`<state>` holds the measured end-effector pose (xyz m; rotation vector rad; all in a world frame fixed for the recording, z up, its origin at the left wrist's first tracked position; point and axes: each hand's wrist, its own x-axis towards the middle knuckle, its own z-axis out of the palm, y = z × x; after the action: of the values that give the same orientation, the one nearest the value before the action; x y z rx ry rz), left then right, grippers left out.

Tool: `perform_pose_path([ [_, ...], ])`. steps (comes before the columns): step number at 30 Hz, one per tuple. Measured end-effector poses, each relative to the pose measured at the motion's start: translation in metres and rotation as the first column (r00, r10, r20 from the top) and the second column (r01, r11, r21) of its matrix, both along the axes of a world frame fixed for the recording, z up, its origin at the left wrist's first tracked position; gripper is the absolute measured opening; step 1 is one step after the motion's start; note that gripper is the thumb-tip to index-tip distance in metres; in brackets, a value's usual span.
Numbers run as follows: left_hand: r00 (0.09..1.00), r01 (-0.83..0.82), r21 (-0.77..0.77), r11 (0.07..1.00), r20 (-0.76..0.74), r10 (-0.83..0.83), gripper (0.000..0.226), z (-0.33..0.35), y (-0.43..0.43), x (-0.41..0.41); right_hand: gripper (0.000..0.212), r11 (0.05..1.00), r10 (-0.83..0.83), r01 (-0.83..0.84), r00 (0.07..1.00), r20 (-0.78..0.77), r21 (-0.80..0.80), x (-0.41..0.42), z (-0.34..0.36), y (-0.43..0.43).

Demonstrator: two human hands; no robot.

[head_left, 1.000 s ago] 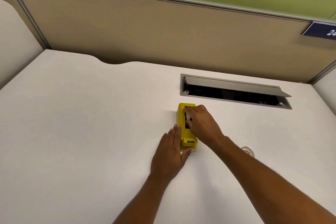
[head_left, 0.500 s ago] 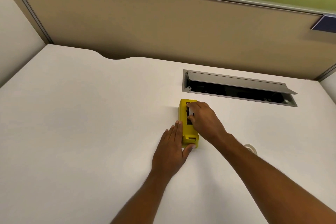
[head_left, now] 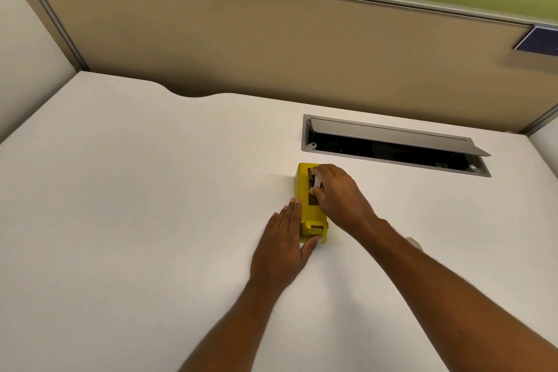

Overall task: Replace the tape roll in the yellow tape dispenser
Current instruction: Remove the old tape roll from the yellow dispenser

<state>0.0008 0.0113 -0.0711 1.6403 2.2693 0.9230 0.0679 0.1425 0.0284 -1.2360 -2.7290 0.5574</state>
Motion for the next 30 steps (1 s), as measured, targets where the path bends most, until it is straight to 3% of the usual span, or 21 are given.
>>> perform_pose_path([
  [4,1.000,0.007,-0.010,1.000,0.008,-0.007,0.083,0.002,-0.001,0.000,0.046,1.000,-0.008,0.009,0.999,-0.043,0.015,0.009,0.005,-0.002],
  [7,0.999,0.009,0.090,0.996,0.036,-0.012,0.073,0.013,-0.006,0.001,0.044,1.000,-0.018,0.020,0.995,-0.103,0.024,0.017,0.016,-0.005],
  [11,0.935,-0.291,0.263,0.920,0.284,0.214,0.058,0.054,0.000,0.003,0.043,0.999,-0.010,0.017,0.984,-0.179,0.035,0.025,0.034,-0.011],
  [14,0.912,-0.341,0.315,0.886,0.341,0.230,0.056,0.095,0.009,0.009,0.044,0.999,-0.008,0.016,0.977,-0.215,0.036,0.029,0.049,-0.019],
  [19,0.811,-0.277,0.207,0.938,0.575,0.113,0.039,0.142,0.023,0.020,0.030,0.987,0.121,-0.084,0.950,-0.289,0.137,0.038,0.077,-0.034],
  [22,0.790,-0.262,0.182,0.948,0.605,0.102,0.025,0.159,0.027,0.024,0.026,0.975,0.185,-0.132,0.931,-0.316,0.180,0.046,0.092,-0.039],
  [26,0.726,-0.286,0.158,0.945,0.679,0.106,0.024,0.174,0.026,0.033,0.028,0.987,0.128,-0.076,0.908,-0.400,0.142,0.061,0.108,-0.041],
  [30,0.561,-0.308,0.180,0.934,0.827,0.026,0.025,0.191,0.025,0.048,0.033,0.999,0.047,-0.030,0.852,-0.521,0.042,0.082,0.123,-0.041],
])
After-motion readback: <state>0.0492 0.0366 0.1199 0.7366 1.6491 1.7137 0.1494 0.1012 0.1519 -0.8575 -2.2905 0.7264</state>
